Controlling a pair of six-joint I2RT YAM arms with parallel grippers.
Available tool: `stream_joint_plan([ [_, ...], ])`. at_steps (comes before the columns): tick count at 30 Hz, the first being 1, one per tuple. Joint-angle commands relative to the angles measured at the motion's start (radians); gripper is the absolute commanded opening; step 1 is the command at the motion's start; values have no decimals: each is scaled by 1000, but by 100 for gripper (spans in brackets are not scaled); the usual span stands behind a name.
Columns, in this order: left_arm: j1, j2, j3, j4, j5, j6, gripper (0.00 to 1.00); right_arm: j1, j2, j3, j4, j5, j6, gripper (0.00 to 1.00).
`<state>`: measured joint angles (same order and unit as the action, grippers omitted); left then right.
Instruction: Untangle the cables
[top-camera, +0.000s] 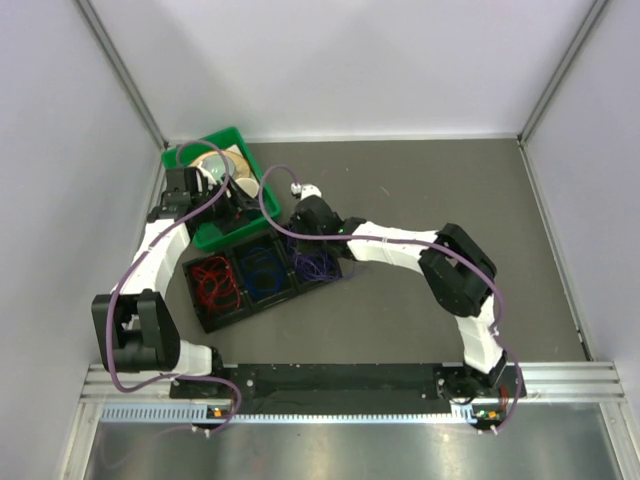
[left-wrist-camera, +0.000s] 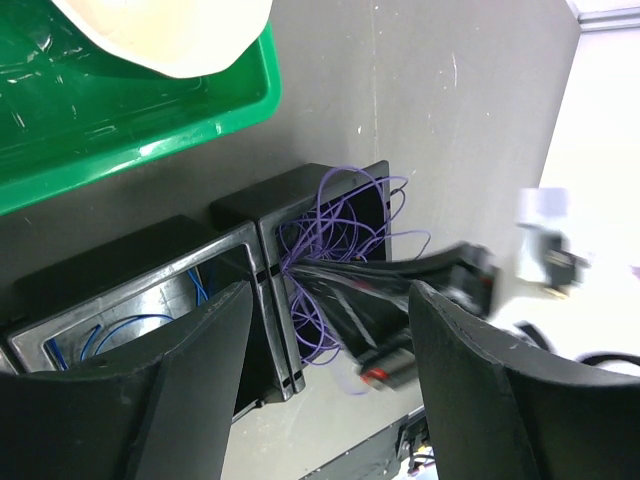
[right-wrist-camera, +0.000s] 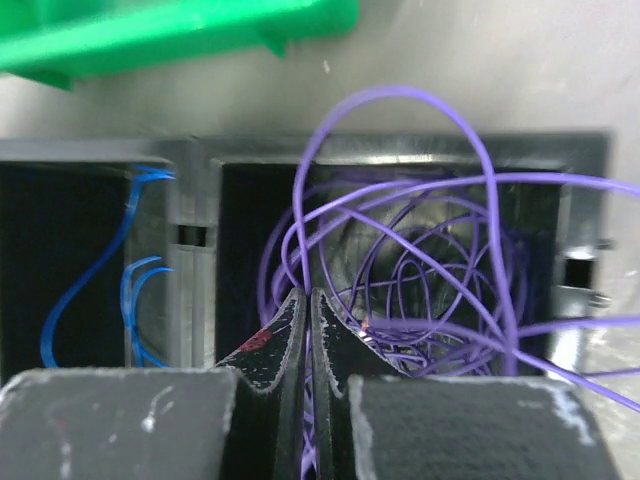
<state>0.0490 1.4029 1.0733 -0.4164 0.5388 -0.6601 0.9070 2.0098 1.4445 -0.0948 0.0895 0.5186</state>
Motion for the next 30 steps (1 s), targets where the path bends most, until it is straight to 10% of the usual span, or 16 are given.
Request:
stream_joint_plan([
  [1, 6, -39, 25, 5, 20, 8, 69, -8, 52, 30, 27, -36, 54, 0],
  [12, 6, -45, 14, -9, 4, 33, 70, -22, 32, 40, -36, -10, 41, 0],
  [17, 6, -42, 7, 14, 23, 34, 71, -22, -62, 22, -33, 4, 28, 24],
  [30, 8, -22, 5, 37, 44, 28, 71, -22, -152, -32, -25, 27, 18, 36],
])
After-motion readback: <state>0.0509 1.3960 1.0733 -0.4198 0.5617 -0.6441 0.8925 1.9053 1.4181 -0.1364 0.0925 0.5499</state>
